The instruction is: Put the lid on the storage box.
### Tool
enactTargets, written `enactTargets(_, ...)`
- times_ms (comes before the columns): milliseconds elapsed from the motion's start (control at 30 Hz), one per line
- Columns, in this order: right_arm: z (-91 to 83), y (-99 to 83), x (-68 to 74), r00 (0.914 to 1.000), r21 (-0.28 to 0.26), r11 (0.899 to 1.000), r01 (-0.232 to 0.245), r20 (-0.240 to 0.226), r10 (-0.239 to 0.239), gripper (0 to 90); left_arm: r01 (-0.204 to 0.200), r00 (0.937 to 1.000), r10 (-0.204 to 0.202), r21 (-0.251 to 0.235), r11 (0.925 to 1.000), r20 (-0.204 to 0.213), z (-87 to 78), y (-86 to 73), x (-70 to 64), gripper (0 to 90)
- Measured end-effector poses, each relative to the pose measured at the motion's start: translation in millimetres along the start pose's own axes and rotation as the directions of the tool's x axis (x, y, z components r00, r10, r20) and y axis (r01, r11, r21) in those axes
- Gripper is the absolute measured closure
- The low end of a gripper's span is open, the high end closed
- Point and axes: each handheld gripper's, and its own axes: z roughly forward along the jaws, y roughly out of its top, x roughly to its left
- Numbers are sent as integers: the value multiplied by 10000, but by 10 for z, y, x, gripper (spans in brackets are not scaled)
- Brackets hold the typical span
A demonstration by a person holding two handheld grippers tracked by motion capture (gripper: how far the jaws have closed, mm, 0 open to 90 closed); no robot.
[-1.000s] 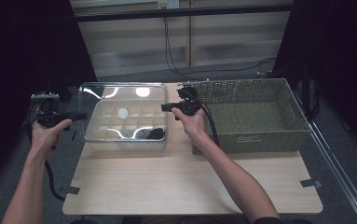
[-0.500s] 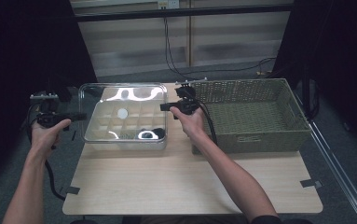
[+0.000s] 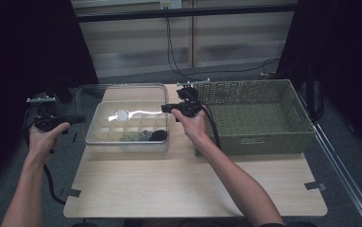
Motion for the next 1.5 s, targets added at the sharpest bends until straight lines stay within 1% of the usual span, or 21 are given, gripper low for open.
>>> enactTargets(100,-12,10,24,9999,-163,9999,23,-103,-25,744,15,10000,-14,-81,10000,42,-46,8,1,679)
enactTargets(200,-17,34,45,9999,-157,9999,43,-97,-44,743,-10,10000,9,-137,9999,-48,-64,32,0,680)
enactTargets(333,12,37,16,10000,-156,9999,17,-45,-18,741,166,9998,-167,-185,9997,-45,-12,50,14,679)
enactTargets(367,23,33,1,10000,-110,9999,-19,-15,19,740,91,9999,-92,-83,9999,-47,9,53,28,678)
enactTargets(400,28,29,-10,10000,-93,10000,8,-9,-8,740,132,9999,-132,-34,9999,-55,26,59,38,678)
enactTargets(433,33,27,-19,10000,-119,9999,-6,-9,6,740,234,9997,-235,-135,9996,-25,49,64,41,673)
enactTargets(467,40,27,-25,10000,-117,9999,-34,42,35,736,161,9999,-161,-61,9999,-10,61,75,50,669)
enactTargets(500,47,28,-36,10000,-93,9999,-52,72,53,733,241,9997,-241,-73,9997,-2,75,89,47,668)
enactTargets(667,84,22,-102,9999,-62,9999,-149,87,149,716,155,9999,-154,151,9998,-26,141,127,61,649)
enactTargets(733,104,20,-116,9998,-42,9999,-141,149,141,706,243,9997,-243,130,9996,-19,173,131,67,641)
enactTargets(800,129,20,-137,9996,-13,9998,-185,189,185,697,205,9998,-204,247,9995,-52,200,140,76,630)
enactTargets(833,142,19,-147,9996,16,9998,-205,215,205,690,352,9994,-351,199,9992,-63,225,145,70,622)
enactTargets(867,157,16,-155,9994,30,9998,-204,276,203,684,282,9996,-278,382,9989,-108,232,155,75,616)
enactTargets(1000,210,19,-185,9988,160,9994,-301,389,294,663,269,9996,-267,431,9987,-67,276,153,105,603)
enactTargets(1067,241,18,-194,9986,194,9994,-298,439,290,653,231,9997,-224,623,9978,-110,307,144,124,588)
enactTargets(1167,304,16,-202,9975,292,9990,-326,639,307,625,272,9996,-266,642,9976,-112,343,125,150,573)
enactTargets(1200,322,15,-206,9971,306,9989,-366,673,345,622,384,9992,-378,649,9972,-109,359,119,151,566)
enactTargets(1233,333,14,-211,9969,312,9987,-410,678,388,621,274,9996,-267,777,9966,-96,367,115,164,560)
enactTargets(1300,344,18,-215,9967,316,9988,-382,730,358,619,448,9990,-445,665,9968,-57,392,102,169,551)
enactTargets(1433,374,25,-215,9948,473,9980,-415,952,369,600,347,9994,-345,796,9962,-34,419,111,191,541)
enactTargets(1500,399,27,-215,9934,575,9973,-454,1076,391,585,384,9993,-381,846,9957,-53,441,115,189,529)
